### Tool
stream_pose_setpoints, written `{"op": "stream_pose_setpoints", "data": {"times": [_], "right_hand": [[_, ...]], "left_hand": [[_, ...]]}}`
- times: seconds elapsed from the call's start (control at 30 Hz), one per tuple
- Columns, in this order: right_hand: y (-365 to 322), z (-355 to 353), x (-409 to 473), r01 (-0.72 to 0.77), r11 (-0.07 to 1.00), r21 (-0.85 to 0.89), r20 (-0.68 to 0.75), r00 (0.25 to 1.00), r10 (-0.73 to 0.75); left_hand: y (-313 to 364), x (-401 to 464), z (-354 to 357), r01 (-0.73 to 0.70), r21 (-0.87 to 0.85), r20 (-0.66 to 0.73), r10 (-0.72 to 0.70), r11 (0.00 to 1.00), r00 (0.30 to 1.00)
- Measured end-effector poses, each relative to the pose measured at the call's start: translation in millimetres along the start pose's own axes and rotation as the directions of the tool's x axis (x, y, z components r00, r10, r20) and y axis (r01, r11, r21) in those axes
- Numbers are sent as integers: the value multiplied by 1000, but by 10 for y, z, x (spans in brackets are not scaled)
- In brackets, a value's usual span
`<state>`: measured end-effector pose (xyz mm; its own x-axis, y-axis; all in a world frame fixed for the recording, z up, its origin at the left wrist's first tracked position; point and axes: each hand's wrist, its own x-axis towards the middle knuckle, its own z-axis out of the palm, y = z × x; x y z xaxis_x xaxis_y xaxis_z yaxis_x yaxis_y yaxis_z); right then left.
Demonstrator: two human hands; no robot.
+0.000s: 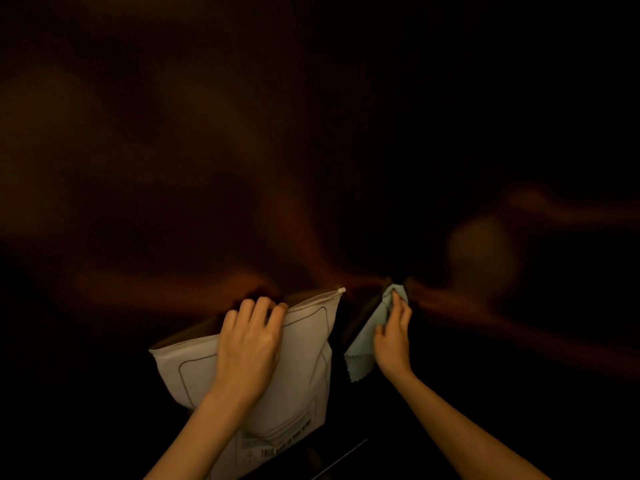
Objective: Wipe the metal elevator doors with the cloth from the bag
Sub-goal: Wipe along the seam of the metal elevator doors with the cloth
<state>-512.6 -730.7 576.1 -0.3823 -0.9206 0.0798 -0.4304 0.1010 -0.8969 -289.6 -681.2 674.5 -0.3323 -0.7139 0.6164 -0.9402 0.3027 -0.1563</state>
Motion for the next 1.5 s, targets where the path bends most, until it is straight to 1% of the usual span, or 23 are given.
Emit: {"op": "stream_pose_setpoints", "data": {"times": [0.1,0.2,0.27,0.37,0.43,0.53,0.6,0.7,0.73,0.8,0.87,1.0,1.13,1.23,1.4,1.5], "right_hand": [[80,-36,-29,8,997,-79,59,998,-3],[-43,-76,-30,25,995,-94,70,997,-18],[-249,-136,-1,97,991,-92,24,995,-95],[-640,-269,149,224,972,-70,-89,969,-229],[-882,-361,247,264,963,-58,-144,952,-270],[-1007,-400,273,269,959,-86,-164,946,-280],[-917,-363,206,246,957,-152,-120,957,-265],[-715,-295,118,176,958,-228,-27,982,-187],[-689,-287,105,155,960,-231,-10,987,-161],[-760,-308,105,135,970,-203,-22,990,-142],[-973,-377,147,200,964,-177,-65,975,-214],[-1554,-666,305,353,920,-172,-152,913,-378],[-1937,-896,403,473,864,-172,-183,847,-500],[-1908,-865,376,492,844,-211,-183,829,-529],[-1551,-714,279,469,816,-337,-80,850,-521],[-1713,-765,322,460,820,-341,-112,846,-521]], "left_hand": [[6,5,-32,8,-2,20,-8,1000,1000],[13,3,-73,13,-32,25,-13,999,1000],[7,16,-143,35,-73,21,-34,997,999],[-22,68,-277,64,-91,27,-62,994,998],[-47,106,-369,72,-87,11,-72,994,997],[-76,166,-477,60,-66,-36,-62,996,997],[-96,199,-544,44,-46,-62,-47,998,997],[-122,237,-611,35,-27,-79,-37,999,996],[-128,249,-631,36,-21,-83,-37,999,996],[-133,275,-647,36,-12,-88,-37,999,995],[-145,310,-688,38,2,-105,-37,999,994],[-167,368,-773,43,-1,-131,-43,999,990],[-200,400,-833,57,-9,-149,-58,998,987],[-215,431,-881,68,-26,-156,-72,997,985],[-204,499,-989,66,-41,-190,-73,997,979],[-214,570,-1065,66,-57,-219,-77,996,973]]}}
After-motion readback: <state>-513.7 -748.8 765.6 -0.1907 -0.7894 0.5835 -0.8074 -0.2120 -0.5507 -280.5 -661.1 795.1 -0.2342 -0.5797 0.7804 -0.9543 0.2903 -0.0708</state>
